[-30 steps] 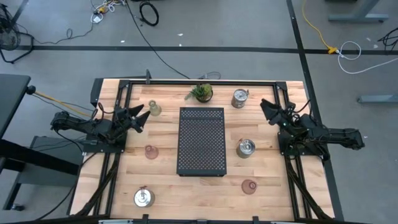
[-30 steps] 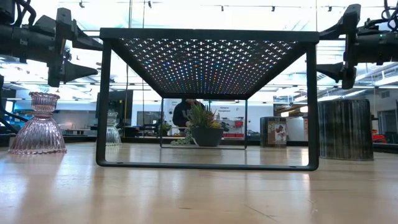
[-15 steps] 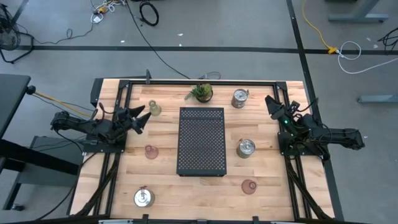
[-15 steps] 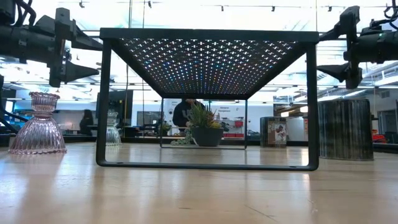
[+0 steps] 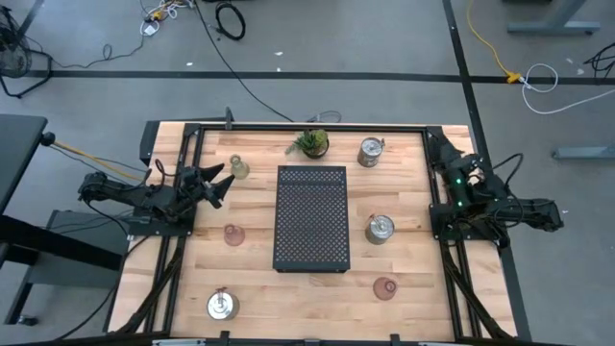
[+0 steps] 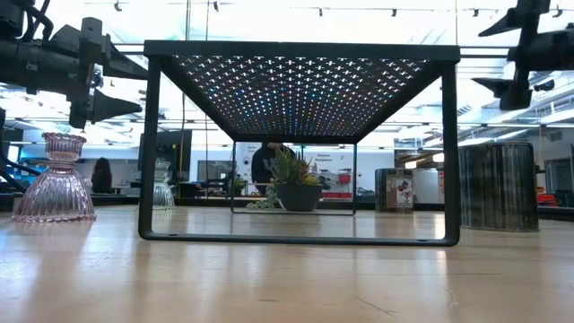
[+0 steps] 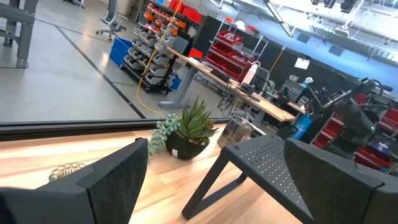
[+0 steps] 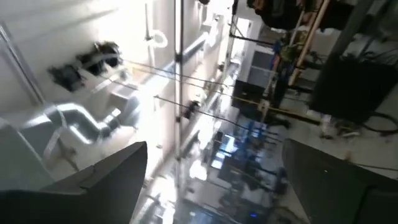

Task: Pick & Place candle stick holders
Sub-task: Put the top scented candle can on the shelf

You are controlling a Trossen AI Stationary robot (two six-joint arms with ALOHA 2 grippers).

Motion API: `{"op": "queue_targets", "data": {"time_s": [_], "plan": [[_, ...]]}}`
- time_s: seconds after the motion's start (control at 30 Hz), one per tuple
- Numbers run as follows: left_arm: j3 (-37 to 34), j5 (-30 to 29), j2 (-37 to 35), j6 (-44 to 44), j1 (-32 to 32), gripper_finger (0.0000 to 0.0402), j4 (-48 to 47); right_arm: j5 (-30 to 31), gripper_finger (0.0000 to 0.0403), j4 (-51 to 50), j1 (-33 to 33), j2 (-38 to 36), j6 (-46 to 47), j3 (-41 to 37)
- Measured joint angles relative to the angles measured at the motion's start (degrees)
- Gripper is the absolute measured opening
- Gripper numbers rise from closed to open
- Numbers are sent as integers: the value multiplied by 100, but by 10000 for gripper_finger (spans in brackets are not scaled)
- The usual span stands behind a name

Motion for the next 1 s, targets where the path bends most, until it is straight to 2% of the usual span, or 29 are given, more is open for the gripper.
{"op": "queue_targets", "data": {"time_s": [0.07,0.17,0.3,0.43,0.57,0.7,0.8,0.9,1.0], "plan": [[-1,0,0,-1,-2,378,-3,-71,369,112,0,0,29,0],[0,0,0,-3,-1,378,-3,-683,369,88,-2,18,11,146],[-1,-13,0,-1,-2,378,-3,-1294,369,-1078,-2,644,197,1106],[0,-89,0,2,-2,378,-21,-1292,369,-2881,-45,2008,-288,2696],[-1,-94,0,3,-2,378,-27,-1097,369,-4484,-455,3568,-605,4468],[0,-96,0,7,-2,378,-32,-1862,369,-6747,-1283,5071,-599,6184],[1,-111,0,144,0,378,-36,-2260,369,-7994,-1925,6068,-592,7110],[0,-111,0,329,-1,378,-35,-2856,369,-8616,-2349,6770,-716,7724],[-1,-111,0,344,0,378,-36,-3509,369,-8834,-2581,7295,-786,7942]]}}
